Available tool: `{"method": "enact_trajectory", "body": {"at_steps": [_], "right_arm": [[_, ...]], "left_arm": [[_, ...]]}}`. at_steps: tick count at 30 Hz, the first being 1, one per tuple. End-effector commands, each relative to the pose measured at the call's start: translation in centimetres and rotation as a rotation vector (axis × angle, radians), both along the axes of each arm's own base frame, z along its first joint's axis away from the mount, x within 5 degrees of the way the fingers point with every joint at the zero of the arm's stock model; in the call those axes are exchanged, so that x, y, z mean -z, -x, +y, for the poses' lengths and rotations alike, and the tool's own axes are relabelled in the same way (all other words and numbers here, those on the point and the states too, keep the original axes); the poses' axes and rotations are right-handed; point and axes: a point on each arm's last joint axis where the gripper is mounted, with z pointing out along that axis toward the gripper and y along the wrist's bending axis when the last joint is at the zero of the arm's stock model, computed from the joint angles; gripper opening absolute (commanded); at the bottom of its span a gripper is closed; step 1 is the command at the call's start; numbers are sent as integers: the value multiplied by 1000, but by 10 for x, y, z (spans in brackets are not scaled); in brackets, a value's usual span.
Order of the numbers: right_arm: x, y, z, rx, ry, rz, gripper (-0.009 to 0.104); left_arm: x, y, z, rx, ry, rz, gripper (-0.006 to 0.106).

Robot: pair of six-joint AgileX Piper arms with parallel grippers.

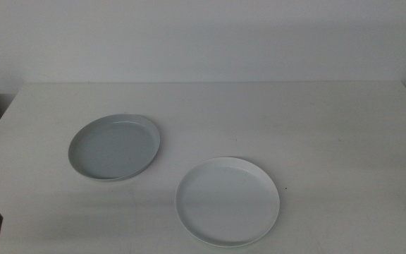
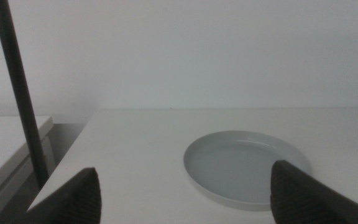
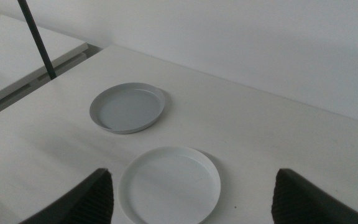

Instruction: Stack the three bowls on top of each other.

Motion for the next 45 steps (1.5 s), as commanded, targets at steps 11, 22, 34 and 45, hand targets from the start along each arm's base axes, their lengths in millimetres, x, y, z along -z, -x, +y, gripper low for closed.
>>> {"method": "enact_trajectory", "body": {"at_steps": [11, 22, 34, 45], "right_arm": [[-11, -2, 0, 6, -28, -81, 67], [-11, -2, 0, 6, -28, -81, 67], [-11, -2, 0, 6, -28, -81, 67], [-11, -2, 0, 6, -28, -81, 67]], "left_arm": [[-50, -22, 7, -93, 106, 84, 90], [-147, -103, 16, -148, 141, 556, 90], [-170, -205, 12, -19, 142, 788, 90], [-120, -272, 17, -21, 156, 888, 90]]}}
